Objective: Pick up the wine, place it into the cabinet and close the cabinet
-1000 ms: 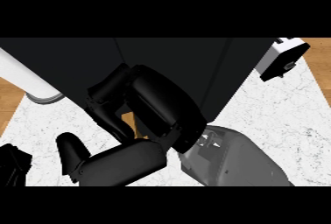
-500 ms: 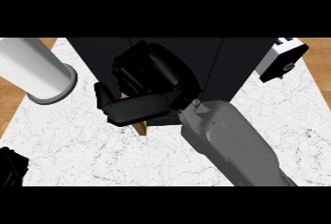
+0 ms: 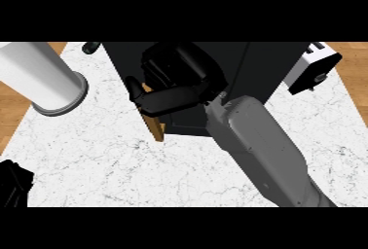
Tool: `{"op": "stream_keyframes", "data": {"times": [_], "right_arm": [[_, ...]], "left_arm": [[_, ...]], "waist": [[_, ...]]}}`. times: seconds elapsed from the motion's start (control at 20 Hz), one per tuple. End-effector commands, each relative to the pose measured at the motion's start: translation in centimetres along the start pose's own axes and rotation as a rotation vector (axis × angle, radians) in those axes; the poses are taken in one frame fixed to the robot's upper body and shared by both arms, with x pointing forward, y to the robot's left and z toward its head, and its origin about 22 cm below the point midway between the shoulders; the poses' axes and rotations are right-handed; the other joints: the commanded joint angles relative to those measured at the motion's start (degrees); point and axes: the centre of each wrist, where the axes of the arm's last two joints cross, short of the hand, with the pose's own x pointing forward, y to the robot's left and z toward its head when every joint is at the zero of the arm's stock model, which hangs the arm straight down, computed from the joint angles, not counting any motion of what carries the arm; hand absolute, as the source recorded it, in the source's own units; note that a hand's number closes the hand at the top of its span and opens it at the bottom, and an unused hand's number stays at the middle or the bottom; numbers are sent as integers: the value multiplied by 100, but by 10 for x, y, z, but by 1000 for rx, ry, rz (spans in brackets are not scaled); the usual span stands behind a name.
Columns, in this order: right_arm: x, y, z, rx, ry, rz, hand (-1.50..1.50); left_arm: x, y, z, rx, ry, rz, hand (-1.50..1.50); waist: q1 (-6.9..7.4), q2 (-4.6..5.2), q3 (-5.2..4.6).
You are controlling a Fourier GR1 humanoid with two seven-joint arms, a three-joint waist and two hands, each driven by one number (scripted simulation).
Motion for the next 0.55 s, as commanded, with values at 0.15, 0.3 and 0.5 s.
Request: {"op": "stream_keyframes", "data": {"times": [0.15,0.3,0.5], "right_arm": [[-17,-65,11,-183,43,47,150],[-2,-87,20,-162,55,48,150],[-12,-87,17,-162,52,60,150]], "left_arm": [[-4,3,-2,-16,-6,-6,150],[0,4,-10,-1,-5,0,150],[2,-5,-9,-47,-9,32,150]], "waist": [[5,238,52],[-42,249,57],[53,246,57]]}}
